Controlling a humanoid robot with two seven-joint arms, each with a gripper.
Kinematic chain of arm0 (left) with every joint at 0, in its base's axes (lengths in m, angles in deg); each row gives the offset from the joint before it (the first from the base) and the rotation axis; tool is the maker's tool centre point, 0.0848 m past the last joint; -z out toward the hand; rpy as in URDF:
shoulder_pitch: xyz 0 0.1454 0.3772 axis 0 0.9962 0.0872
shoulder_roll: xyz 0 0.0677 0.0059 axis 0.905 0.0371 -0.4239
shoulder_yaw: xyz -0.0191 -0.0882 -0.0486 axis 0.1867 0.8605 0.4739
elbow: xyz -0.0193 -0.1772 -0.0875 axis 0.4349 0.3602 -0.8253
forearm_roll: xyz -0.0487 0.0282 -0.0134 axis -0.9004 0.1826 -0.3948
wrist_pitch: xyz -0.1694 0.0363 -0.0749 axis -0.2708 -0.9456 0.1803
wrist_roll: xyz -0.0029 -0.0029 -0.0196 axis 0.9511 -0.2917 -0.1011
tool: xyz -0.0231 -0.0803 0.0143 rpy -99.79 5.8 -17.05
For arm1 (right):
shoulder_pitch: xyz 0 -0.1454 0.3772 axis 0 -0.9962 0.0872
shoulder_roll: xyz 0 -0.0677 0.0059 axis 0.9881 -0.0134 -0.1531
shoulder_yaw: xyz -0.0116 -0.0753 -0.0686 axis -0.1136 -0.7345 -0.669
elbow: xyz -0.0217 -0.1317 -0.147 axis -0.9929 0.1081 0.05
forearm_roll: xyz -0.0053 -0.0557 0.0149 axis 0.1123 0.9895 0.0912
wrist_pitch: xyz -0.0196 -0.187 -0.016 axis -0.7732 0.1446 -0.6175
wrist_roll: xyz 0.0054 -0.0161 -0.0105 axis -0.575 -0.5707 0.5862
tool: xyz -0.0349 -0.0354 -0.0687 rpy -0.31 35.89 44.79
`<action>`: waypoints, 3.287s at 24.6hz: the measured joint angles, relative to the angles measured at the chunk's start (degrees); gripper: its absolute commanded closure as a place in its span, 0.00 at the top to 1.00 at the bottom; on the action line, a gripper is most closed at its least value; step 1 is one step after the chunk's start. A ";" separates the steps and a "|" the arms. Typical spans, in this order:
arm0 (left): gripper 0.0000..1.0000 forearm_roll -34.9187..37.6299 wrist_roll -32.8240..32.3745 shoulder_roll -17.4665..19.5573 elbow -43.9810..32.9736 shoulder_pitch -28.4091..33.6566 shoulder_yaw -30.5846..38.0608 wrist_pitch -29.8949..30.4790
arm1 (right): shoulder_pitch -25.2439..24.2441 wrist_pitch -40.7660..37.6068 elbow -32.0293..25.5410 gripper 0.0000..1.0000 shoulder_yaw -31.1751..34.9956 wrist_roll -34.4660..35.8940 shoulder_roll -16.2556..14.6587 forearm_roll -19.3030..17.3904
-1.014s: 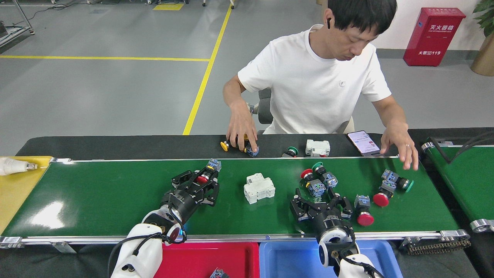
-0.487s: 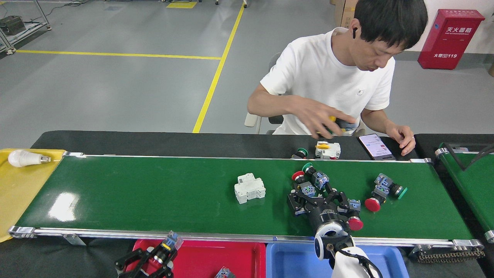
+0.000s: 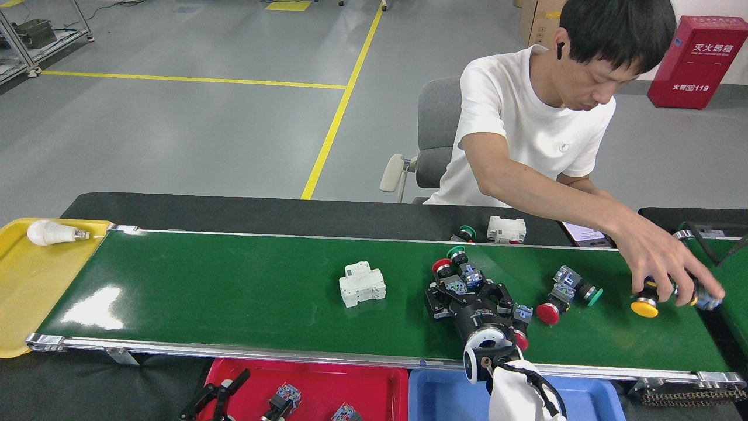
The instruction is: Pick switch part from conveyor to tray
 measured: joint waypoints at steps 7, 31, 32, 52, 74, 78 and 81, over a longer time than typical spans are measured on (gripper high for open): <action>1.00 -3.26 -5.12 -1.53 0.29 0.10 6.90 -0.34 | 0.51 -6.35 0.58 0.32 -0.27 1.16 -0.02 -0.14; 1.00 10.07 -5.62 -1.81 31.07 -31.81 -8.23 -8.59 | -22.00 -44.27 -30.55 1.00 -2.08 -17.40 -3.13 -10.51; 1.00 10.07 -5.56 -1.81 31.93 -32.37 -8.26 -8.69 | -21.41 -44.30 -30.54 1.00 -2.02 -17.42 -3.11 -10.52; 0.05 9.00 -2.37 0.78 36.76 -33.97 -8.99 -11.39 | -30.40 -21.86 -40.27 0.96 26.07 -2.55 -0.17 4.84; 0.06 1.62 -3.59 2.19 -2.61 -5.94 -12.54 -4.39 | -9.42 9.09 -11.76 0.97 1.78 -4.22 3.03 8.03; 0.06 1.63 -3.65 2.19 -2.61 -5.93 -12.56 -4.39 | -7.07 9.70 -8.64 0.49 1.37 -4.36 3.03 6.53; 0.06 1.63 -3.68 2.19 -2.62 -5.82 -12.56 -4.39 | -6.49 8.76 -8.15 0.17 0.82 -4.40 2.99 6.21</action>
